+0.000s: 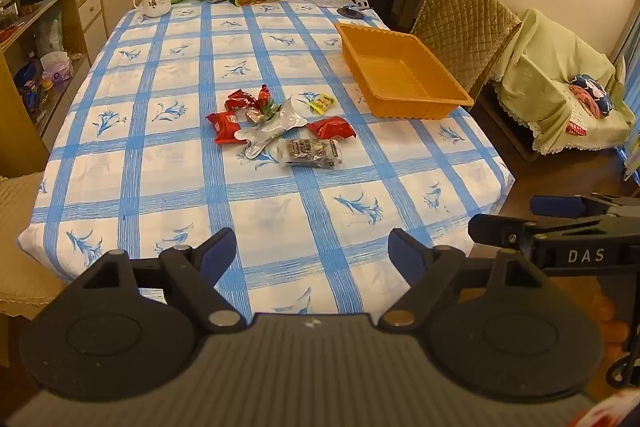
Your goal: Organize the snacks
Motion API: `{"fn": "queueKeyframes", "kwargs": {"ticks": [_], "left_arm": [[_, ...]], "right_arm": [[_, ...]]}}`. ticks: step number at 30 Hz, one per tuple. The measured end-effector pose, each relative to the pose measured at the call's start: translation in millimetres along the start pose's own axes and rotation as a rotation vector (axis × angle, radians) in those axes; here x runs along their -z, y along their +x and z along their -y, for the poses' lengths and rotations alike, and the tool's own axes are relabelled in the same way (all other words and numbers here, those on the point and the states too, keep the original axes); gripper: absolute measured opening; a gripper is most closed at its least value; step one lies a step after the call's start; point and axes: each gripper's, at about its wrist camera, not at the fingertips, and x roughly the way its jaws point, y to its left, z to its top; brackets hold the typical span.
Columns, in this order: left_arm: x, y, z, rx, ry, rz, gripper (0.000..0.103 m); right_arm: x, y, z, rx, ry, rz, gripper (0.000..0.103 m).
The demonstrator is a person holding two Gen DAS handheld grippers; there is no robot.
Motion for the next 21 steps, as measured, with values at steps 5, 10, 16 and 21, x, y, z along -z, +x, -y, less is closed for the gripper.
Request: {"fn": "queueKeyframes", "kwargs": {"ticks": [5,10,16,21], "left_arm": [[0.0,-1.1,1.9,-0.002,0.0,0.0,0.082],[-0.1,-0.2,-0.1,0.004,-0.003,-0.001,0.082],[0.4,0.5,-0.2,0.003,-0.006,-0.003,0.082],[0.2,0.4,-0.4,0.004,-0.006,-0.003,0.082]], "right_arm": [[-1.6,1.6,-0.6,-0.002,0.001,-0.003,0.103],[-3.1,3.3,-1.3,-0.003,0.002,-0.004,0.103],[-4.7,5.4,-2.9,-0.003,0.001,-0.005,0.103],[-5.6,6.9,-4.0,-0.003,0.0,-0.006,0.103]]}}
